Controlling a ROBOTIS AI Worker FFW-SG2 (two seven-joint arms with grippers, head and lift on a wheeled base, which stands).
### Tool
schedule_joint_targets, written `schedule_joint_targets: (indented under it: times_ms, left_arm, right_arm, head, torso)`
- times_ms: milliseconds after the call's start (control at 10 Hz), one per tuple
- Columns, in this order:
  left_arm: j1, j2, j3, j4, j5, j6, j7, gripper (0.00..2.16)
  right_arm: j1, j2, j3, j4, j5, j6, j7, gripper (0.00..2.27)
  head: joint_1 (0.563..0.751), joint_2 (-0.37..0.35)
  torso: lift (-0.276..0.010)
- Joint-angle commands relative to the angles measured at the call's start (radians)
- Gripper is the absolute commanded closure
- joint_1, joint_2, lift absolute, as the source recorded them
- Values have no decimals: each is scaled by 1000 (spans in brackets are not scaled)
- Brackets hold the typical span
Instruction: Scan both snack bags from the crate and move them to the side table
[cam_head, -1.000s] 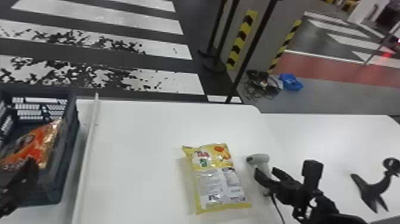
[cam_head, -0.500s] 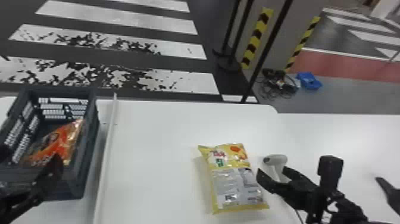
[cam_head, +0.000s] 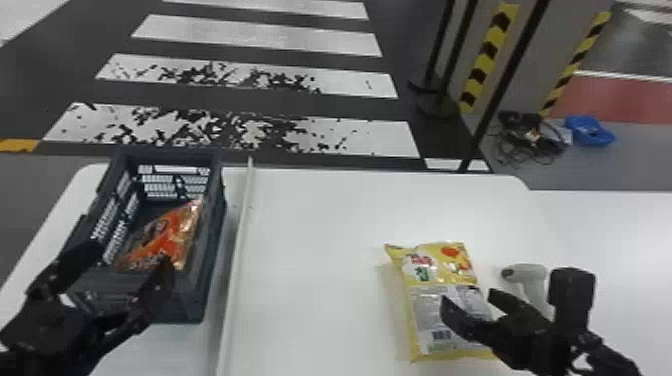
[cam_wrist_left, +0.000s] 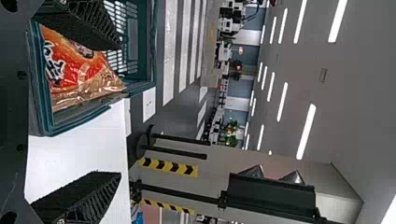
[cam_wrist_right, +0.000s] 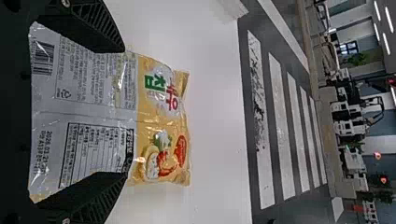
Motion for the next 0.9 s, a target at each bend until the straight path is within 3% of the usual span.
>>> schedule_joint_targets:
  times_ms: [0, 300, 500, 600, 700, 800]
  left_arm:
    - [-3, -1, 0, 1, 2, -1, 0, 29]
    - [-1, -1, -1, 1, 0, -1, -2, 29]
    - [-4, 1, -1, 2, 8, -1, -2, 29]
    - [-12, 2, -1, 11, 16, -1, -5, 29]
    - [-14, 2, -1, 14, 16, -1, -5, 29]
    - [-15, 1, -5, 16, 16, -1, -5, 29]
  right_arm:
    - [-33, -4, 33, 33, 29, -1, 0, 39]
    - [-120, -24, 86, 152, 58, -1, 0, 46]
    - [-157, -49, 115, 240, 90, 8, 3, 201]
    - [-162, -53, 119, 251, 105, 60, 0, 1038]
    - [-163, -53, 125, 249, 105, 72, -29, 2121]
    - [-142, -53, 124, 223, 105, 23, -48, 2243]
  head:
    - [695, -118]
    - [695, -95]
    - [695, -97]
    - [695, -99]
    - [695, -107]
    - [695, -115]
  torso:
    - [-95]
    - [-95]
    - [-95]
    - [-95]
    - [-95]
    - [-95]
